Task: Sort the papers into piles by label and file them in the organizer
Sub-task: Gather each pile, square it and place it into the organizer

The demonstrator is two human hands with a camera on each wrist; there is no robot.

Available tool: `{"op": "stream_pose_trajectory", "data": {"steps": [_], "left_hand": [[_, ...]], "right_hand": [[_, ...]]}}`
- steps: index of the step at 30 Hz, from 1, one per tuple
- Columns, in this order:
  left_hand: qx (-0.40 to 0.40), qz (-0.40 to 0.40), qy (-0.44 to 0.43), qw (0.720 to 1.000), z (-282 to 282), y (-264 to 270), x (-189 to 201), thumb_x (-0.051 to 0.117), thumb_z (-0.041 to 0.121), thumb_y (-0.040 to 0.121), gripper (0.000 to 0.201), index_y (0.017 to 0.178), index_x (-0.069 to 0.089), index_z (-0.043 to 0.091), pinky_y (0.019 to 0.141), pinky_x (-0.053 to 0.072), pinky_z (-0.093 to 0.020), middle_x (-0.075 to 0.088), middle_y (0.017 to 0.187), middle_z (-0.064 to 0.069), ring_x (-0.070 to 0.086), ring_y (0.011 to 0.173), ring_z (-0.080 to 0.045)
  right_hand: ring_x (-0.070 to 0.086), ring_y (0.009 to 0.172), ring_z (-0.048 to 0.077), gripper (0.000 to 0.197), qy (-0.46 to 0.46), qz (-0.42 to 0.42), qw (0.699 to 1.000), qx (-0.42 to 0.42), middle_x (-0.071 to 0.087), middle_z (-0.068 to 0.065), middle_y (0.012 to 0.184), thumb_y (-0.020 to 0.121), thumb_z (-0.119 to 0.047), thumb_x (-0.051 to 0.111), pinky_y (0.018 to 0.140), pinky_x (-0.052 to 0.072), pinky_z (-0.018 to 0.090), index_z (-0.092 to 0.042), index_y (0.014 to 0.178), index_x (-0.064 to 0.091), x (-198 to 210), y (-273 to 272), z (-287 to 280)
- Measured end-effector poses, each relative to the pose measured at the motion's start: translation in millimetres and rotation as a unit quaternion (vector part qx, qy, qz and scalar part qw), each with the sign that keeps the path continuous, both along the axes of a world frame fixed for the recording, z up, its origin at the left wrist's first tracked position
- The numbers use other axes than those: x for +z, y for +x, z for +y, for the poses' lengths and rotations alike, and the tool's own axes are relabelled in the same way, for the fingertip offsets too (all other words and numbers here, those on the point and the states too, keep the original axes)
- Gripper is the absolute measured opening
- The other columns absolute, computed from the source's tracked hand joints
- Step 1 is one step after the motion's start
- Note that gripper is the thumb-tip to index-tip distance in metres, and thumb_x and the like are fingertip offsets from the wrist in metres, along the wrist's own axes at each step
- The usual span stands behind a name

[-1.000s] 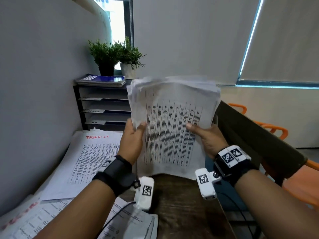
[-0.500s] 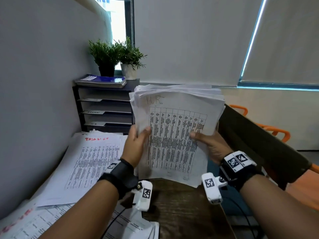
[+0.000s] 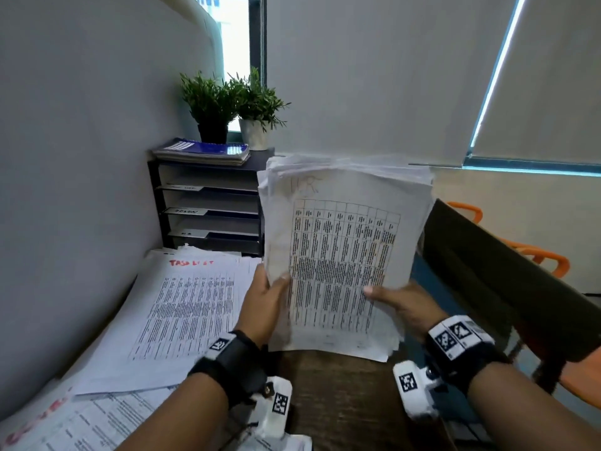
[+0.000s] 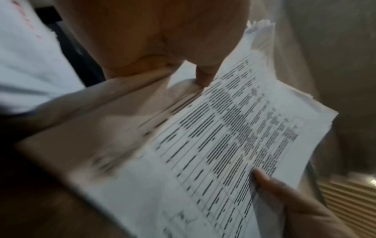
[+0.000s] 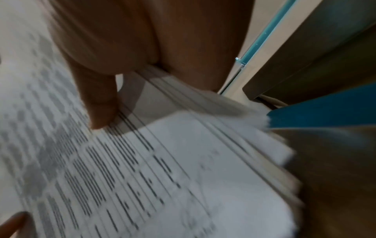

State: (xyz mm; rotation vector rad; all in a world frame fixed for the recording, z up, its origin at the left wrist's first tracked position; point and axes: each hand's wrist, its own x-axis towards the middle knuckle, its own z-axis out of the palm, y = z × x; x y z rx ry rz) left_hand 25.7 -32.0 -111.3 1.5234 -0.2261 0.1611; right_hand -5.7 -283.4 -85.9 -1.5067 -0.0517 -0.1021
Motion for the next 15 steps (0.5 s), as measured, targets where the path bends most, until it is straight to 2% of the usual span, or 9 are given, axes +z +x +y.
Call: {"op": "stream_pose_trajectory", "data": {"steps": [3, 6, 9, 11, 13, 15], "left_hand": [[-0.023, 0.028, 0.009, 0.999, 3, 2, -20, 0.051, 0.026, 0.104, 0.028, 0.129, 0.054, 0.037, 0.103, 0.048, -0.033, 0.068, 0.122, 0.016, 0.062, 0.117, -0.003], [-0.034, 0.020, 0.028, 0.999, 8, 11, -18, 0.051, 0.028, 0.104, 0.032, 0.135, 0.054, 0.034, 0.101, 0.050, -0.035, 0.069, 0.123, 0.015, 0.064, 0.115, -0.003], [-0.058, 0.022, 0.037, 0.997, 14, 21, -15, 0.052, 0.024, 0.104, 0.031, 0.135, 0.055, 0.028, 0.099, 0.053, -0.036, 0.071, 0.122, 0.011, 0.066, 0.114, -0.009], [-0.077, 0.030, 0.039, 0.996, 21, 28, -12, 0.053, 0.022, 0.103, 0.030, 0.133, 0.056, 0.025, 0.099, 0.054, -0.040, 0.072, 0.121, 0.007, 0.068, 0.113, -0.015], [-0.095, 0.037, 0.039, 0.994, 28, 37, -13, 0.056, 0.024, 0.101, 0.029, 0.131, 0.058, 0.025, 0.101, 0.052, -0.044, 0.072, 0.120, 0.004, 0.068, 0.112, -0.017], [-0.102, 0.044, 0.027, 0.994, 34, 42, -14, 0.057, 0.024, 0.101, 0.027, 0.127, 0.060, 0.024, 0.098, 0.054, -0.042, 0.073, 0.117, 0.004, 0.069, 0.109, -0.017]], "right_hand": [[0.069, 0.111, 0.030, 0.043, 0.007, 0.020, 0.999, -0.029, 0.073, 0.013, 0.116, 0.082, -0.006, 0.075, 0.106, 0.045, 0.057, -0.007, 0.124, 0.065, -19, 3, 0], [0.071, 0.106, 0.030, 0.044, -0.013, 0.022, 0.999, -0.043, 0.075, 0.012, 0.111, 0.079, -0.012, 0.081, 0.100, 0.051, 0.052, -0.006, 0.120, 0.067, -17, 6, -1], [0.073, 0.100, 0.030, 0.034, -0.025, 0.005, 0.999, -0.043, 0.076, 0.011, 0.106, 0.084, -0.006, 0.073, 0.080, 0.061, 0.039, -0.005, 0.117, 0.067, -12, 7, 1], [0.074, 0.096, 0.028, 0.033, -0.032, -0.006, 0.999, -0.022, 0.076, 0.012, 0.107, 0.085, -0.006, 0.070, 0.071, 0.061, 0.030, -0.005, 0.118, 0.067, -8, 8, 2], [0.074, 0.096, 0.027, 0.035, -0.043, -0.003, 0.999, -0.001, 0.076, 0.010, 0.107, 0.085, -0.011, 0.071, 0.070, 0.061, 0.029, -0.007, 0.119, 0.066, -9, 11, 1], [0.073, 0.099, 0.030, 0.053, -0.035, 0.010, 0.999, 0.021, 0.075, 0.011, 0.112, 0.075, -0.025, 0.084, 0.075, 0.061, 0.033, -0.008, 0.122, 0.065, -13, 16, -1]]}}
